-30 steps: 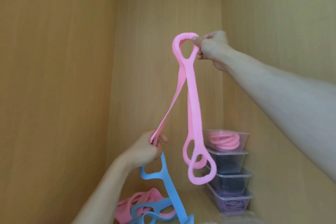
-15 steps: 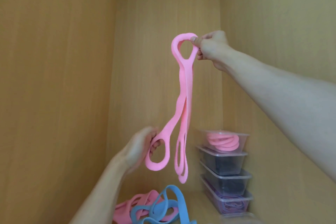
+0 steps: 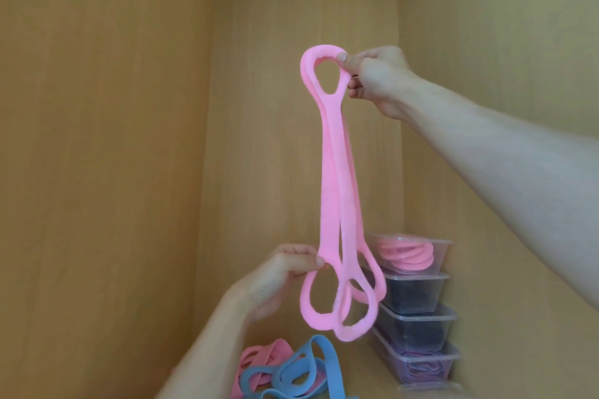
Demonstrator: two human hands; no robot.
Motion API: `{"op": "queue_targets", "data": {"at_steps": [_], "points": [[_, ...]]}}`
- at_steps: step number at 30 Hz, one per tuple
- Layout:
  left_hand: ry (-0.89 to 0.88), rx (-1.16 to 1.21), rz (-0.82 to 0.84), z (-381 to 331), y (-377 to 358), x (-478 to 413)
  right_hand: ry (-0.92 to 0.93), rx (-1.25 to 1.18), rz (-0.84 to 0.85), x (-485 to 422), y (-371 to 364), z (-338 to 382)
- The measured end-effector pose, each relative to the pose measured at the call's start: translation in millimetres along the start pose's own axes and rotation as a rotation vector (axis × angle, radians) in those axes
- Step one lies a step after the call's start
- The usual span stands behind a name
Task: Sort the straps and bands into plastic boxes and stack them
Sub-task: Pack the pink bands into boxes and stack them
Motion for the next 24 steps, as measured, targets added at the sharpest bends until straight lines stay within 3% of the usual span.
{"op": "queue_targets", "data": {"at_steps": [6,14,19,24], "points": [[-0.009,0.054,0.060,2.9,-14.7,-5.2,-0.020,-0.053,0.002,0.8,-2.6,0.6],[-0.053,0.017,-0.217,5.0,4.6,-7.1,-0.029,0.039,-0.089,-2.9,10.6,2.5],[-0.088,0.235,-0.346,2.3,31.8,-6.3,-0.053,0.064,-0.145,-6.3,20.8,1.3],[-0.106,0.444,-0.331,-2.2,52.3,-1.6,-0.067,0.066,-0.140,-5.8,22.4,-1.5]]}}
Point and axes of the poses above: each hand's wrist, its own x-axis away from the middle knuckle, its own y-axis out of the back of the hand, z = x × y, the point moved 3 cm from there along -x, towards the middle knuckle, and after that the axes turned 4 degrees about -y, right-handed, at the moved point
